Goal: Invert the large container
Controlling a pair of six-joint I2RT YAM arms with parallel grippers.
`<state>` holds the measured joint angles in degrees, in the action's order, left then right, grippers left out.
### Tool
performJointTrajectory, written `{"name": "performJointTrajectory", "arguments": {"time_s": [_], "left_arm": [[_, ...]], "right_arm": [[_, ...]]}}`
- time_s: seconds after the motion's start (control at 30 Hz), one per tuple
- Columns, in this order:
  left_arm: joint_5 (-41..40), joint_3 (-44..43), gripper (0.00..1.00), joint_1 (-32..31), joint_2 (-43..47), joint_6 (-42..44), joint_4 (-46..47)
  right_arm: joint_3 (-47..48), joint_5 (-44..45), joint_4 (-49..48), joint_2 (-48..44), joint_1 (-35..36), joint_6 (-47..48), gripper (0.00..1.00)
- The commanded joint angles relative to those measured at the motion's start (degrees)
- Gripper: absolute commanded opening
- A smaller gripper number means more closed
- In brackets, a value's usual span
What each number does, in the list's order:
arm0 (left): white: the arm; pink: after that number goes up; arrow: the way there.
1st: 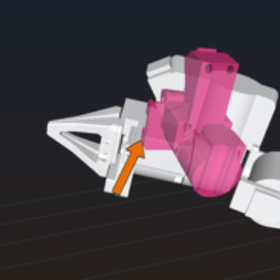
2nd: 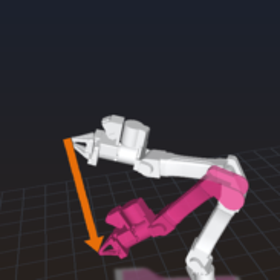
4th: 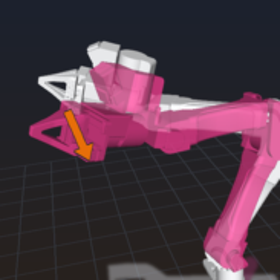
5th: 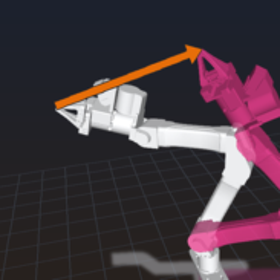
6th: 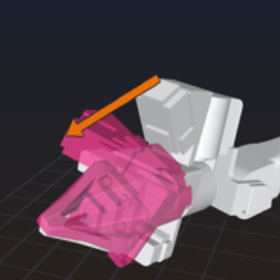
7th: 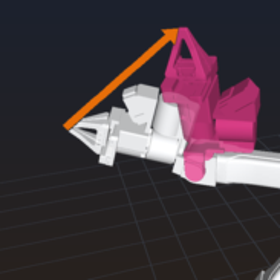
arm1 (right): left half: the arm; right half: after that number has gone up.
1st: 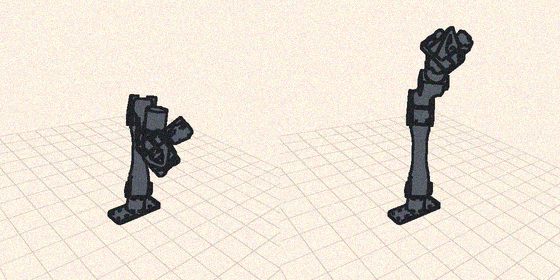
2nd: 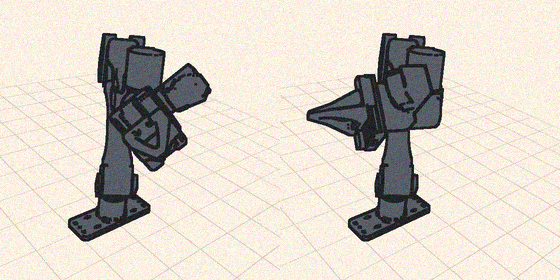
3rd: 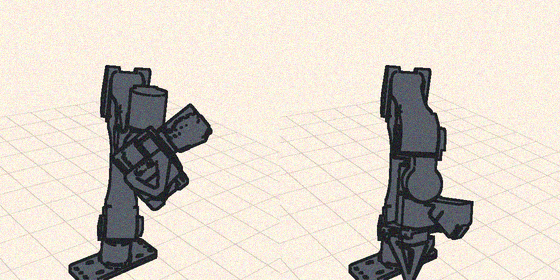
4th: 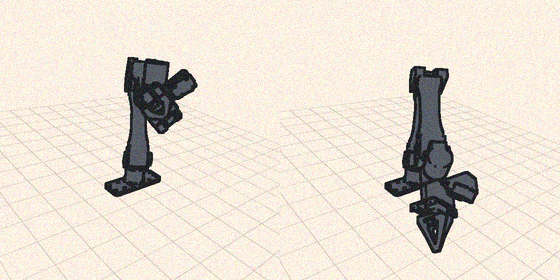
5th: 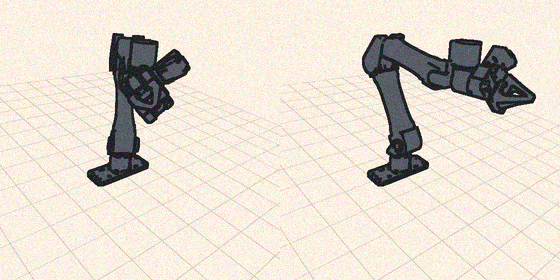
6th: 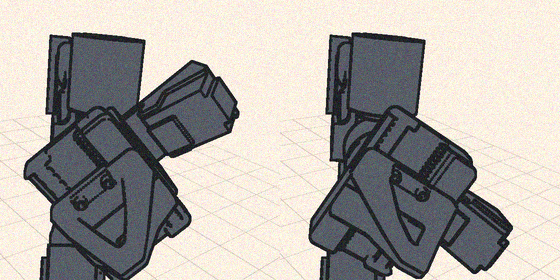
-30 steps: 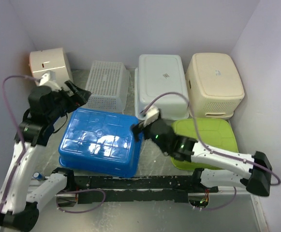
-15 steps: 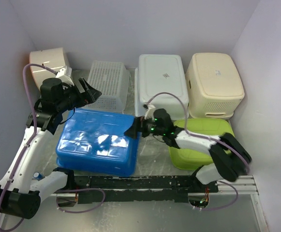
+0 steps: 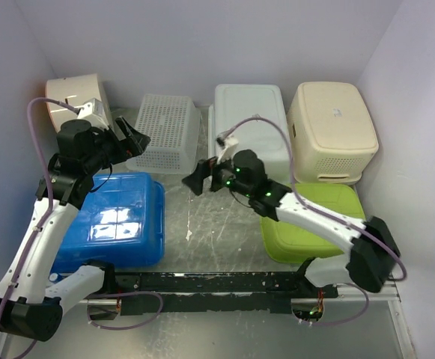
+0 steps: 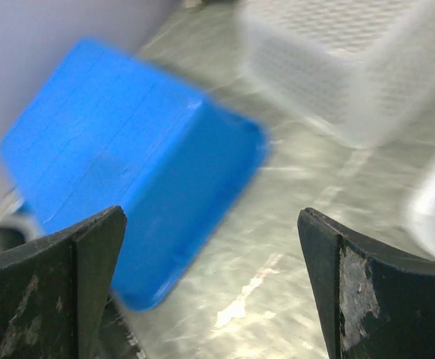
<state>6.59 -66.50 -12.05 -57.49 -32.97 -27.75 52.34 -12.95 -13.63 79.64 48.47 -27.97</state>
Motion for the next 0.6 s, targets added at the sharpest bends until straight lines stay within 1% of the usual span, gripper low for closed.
{"name": "performJointTrajectory", "arguments": {"time_s": [0.0, 0.1, 0.17, 0.23, 0.3, 0.37, 0.47, 0.57], "left_arm": [[0.3, -0.1, 1.0, 0.1, -1.5, 1.5, 0.1], [3.4, 0.6, 1.0, 0.1, -2.8, 2.4, 0.6], [6.2, 1.6, 1.0, 0.1, -3.0, 3.3, 1.6], [8.6, 3.2, 0.99, 0.1, -2.4, 4.4, 3.8], [10.3, 5.0, 1.0, 0.1, -1.5, 4.7, 6.5], [11.2, 5.9, 1.0, 0.1, -0.7, 4.7, 8.5], [11.3, 6.1, 1.0, 0.1, -0.6, 4.6, 9.4], [11.4, 6.1, 1.0, 0.1, -1.3, 4.1, 10.0]], "right_arm": [[3.2, 33.1, 23.8, -8.2, -0.8, 5.9, 1.0], [7.2, 52.0, 32.1, -10.9, -0.8, 5.2, 1.0], [8.0, 62.8, 34.8, -12.3, -0.7, 5.0, 1.0], [8.2, 69.4, 36.2, -13.3, -0.7, 5.0, 1.0], [8.4, 73.6, 37.3, -13.8, -0.7, 4.8, 1.0], [8.4, 76.0, 37.9, -14.0, -0.7, 4.6, 1.0], [8.5, 77.2, 39.1, -13.3, -0.7, 4.0, 1.0], [9.2, 77.2, 41.3, -12.1, -0.8, 1.4, 1.0]]}}
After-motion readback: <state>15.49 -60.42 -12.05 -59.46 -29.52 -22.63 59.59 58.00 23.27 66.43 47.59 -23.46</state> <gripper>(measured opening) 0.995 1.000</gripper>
